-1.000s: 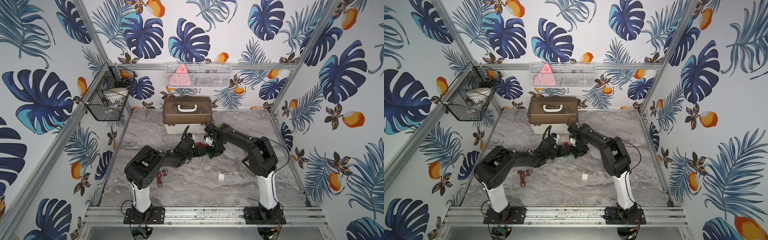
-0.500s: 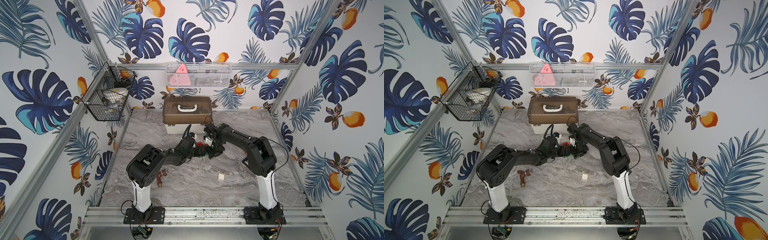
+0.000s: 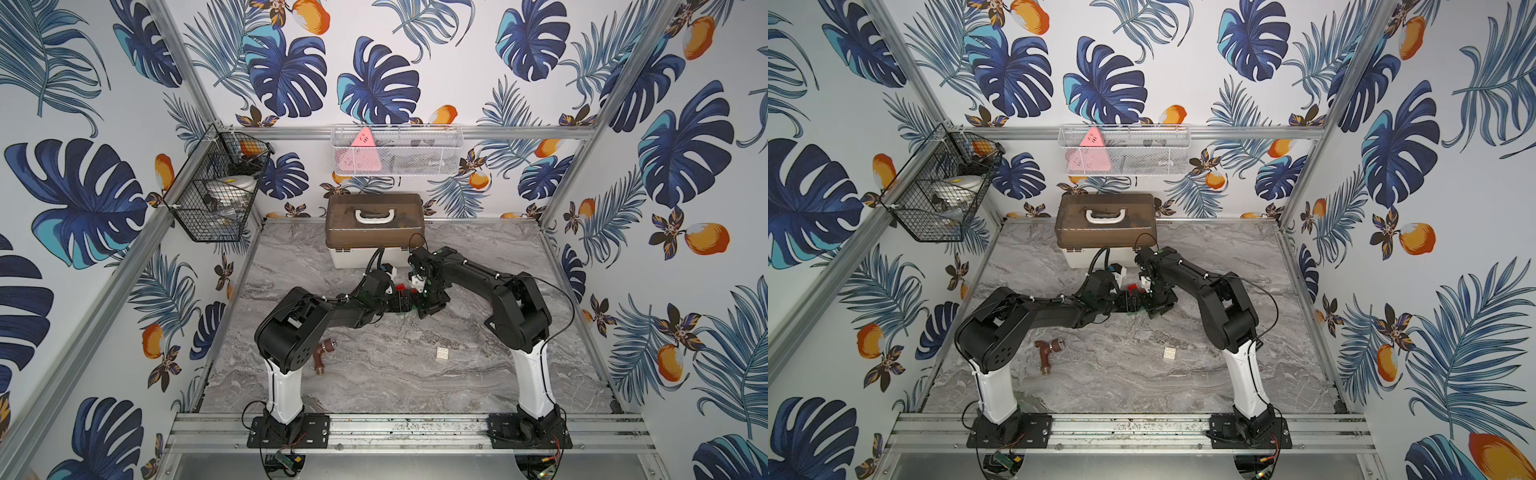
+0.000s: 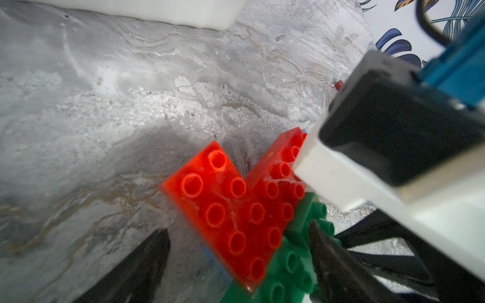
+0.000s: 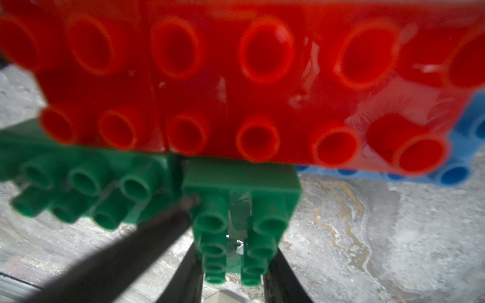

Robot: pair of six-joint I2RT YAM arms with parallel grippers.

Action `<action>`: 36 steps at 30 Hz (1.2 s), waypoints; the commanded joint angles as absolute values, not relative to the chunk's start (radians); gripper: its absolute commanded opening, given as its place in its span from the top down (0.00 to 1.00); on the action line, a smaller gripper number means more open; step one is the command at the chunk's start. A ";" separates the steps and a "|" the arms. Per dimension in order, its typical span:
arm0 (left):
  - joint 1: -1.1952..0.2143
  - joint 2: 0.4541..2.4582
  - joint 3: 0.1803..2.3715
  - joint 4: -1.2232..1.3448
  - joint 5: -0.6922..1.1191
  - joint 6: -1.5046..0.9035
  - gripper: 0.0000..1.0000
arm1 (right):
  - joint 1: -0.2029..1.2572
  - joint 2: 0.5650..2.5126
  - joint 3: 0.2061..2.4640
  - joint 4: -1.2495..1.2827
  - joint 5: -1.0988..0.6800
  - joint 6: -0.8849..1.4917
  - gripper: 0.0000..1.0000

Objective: Assemble a small pinwheel with lego
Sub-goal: Assemble the lego brick with the lego brick.

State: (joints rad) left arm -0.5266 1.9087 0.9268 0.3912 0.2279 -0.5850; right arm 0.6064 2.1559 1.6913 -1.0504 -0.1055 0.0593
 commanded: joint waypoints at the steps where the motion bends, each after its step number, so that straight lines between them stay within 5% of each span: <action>1: -0.523 1.910 0.906 0.302 0.241 -0.601 0.07 | 0.609 2.158 1.701 -1.055 -0.138 0.055 0.69; 36: -0.509 2.016 0.993 -0.100 0.085 -0.511 0.21 | 0.606 2.152 1.718 -1.045 -0.155 0.076 0.64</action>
State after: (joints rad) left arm -0.5091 1.9686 1.0107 0.2878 0.2474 -0.5552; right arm 0.6022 2.1616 1.7184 -1.0592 -0.1143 0.0708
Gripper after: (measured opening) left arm 0.789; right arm 0.360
